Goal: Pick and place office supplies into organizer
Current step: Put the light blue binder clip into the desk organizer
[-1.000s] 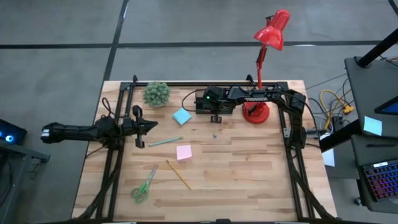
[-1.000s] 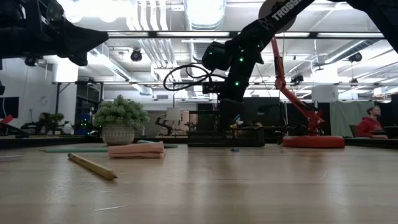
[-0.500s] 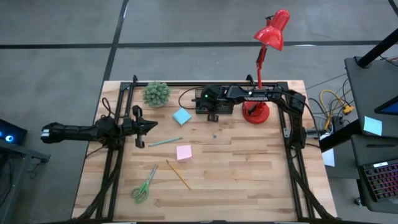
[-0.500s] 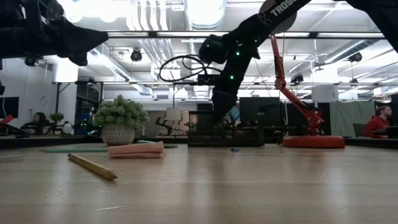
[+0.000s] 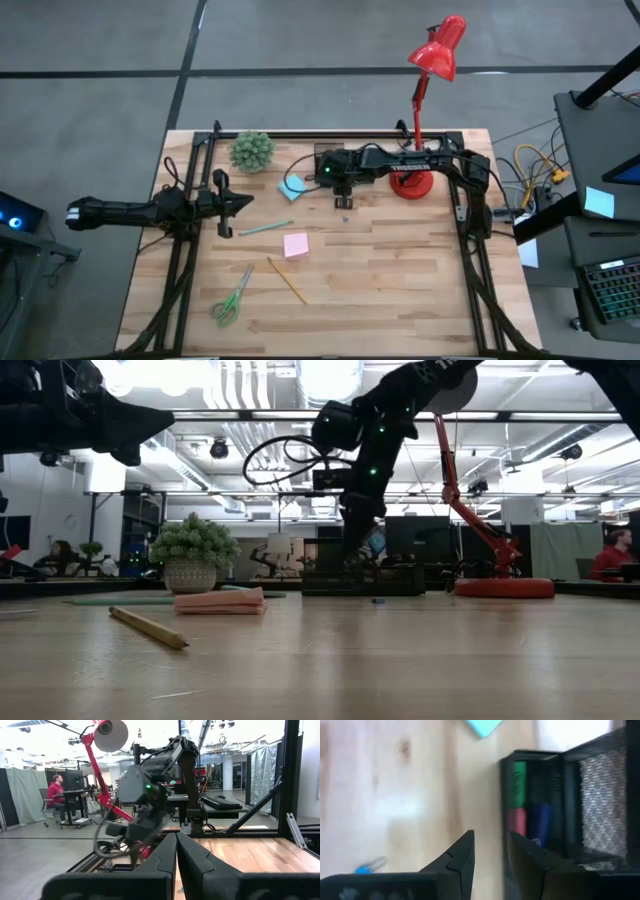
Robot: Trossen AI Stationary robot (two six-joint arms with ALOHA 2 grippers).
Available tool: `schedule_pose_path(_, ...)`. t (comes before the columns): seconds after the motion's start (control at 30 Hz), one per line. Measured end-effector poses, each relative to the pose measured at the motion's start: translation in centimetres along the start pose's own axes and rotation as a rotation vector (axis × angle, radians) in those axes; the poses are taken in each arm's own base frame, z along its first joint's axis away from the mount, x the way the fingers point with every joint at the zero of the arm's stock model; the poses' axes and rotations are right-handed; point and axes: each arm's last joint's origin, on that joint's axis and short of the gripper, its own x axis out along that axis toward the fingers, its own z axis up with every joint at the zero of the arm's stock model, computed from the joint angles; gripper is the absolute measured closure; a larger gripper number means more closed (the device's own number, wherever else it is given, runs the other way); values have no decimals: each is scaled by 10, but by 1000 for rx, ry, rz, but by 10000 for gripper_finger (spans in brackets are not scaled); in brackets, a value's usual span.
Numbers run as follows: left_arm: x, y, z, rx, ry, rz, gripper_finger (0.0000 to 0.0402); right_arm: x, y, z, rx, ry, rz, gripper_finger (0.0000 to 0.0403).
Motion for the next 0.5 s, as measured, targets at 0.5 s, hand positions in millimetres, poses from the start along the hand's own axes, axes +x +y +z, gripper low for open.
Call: schedule_pose_path(0.5,0,0,0,0,0,0,402,-12,68,7,-117,34,75,302)
